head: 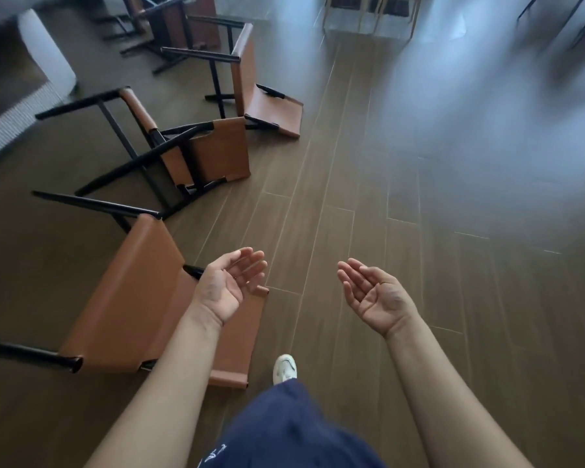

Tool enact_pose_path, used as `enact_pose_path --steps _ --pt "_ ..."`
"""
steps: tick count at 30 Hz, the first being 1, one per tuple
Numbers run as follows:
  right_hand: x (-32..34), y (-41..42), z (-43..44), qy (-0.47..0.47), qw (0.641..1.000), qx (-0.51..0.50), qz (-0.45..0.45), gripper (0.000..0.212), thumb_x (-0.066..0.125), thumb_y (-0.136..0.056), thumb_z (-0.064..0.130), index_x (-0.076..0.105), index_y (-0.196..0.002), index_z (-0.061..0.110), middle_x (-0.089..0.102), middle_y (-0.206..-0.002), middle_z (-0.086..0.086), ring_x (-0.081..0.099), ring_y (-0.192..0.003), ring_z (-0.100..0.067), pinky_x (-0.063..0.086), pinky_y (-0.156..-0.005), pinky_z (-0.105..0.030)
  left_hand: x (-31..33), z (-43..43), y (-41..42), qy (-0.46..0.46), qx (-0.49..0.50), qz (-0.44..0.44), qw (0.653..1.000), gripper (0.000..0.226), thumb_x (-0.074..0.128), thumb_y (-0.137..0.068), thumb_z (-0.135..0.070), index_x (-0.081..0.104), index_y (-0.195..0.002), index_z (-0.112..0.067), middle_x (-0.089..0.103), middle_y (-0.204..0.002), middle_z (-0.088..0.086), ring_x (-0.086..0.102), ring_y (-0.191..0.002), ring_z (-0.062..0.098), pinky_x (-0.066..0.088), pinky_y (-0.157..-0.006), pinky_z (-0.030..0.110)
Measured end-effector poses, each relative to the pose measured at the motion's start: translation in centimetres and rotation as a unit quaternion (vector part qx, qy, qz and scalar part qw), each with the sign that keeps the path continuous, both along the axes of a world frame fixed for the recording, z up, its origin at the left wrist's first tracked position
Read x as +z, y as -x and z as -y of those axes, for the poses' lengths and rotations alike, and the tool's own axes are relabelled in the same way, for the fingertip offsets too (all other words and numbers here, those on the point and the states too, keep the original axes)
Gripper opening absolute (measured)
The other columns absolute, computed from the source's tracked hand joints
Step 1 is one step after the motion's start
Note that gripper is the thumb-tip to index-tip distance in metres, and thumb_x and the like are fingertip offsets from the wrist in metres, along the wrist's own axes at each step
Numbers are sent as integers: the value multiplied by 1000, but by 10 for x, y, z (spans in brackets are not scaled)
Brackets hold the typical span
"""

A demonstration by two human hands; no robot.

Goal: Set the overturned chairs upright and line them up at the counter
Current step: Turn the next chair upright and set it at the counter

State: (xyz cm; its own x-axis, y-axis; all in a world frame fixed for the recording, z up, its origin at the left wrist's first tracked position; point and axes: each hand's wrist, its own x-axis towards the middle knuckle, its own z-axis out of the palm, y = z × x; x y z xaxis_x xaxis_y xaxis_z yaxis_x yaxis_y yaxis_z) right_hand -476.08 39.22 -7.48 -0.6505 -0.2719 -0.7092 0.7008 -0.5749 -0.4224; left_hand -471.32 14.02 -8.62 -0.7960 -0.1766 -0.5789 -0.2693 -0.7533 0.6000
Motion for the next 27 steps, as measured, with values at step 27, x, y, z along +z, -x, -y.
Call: enact_pose_path --steps 27 --pt "-16 259 138 -46 896 427 -109 26 51 -97 25 68 -115 18 74 -113 -3 72 -101 -16 50 -80 -33 20 23 121 165 287 31 943 21 47 -98 -15 65 -110 -15 73 -104 10 69 -94 22 52 -85 36"
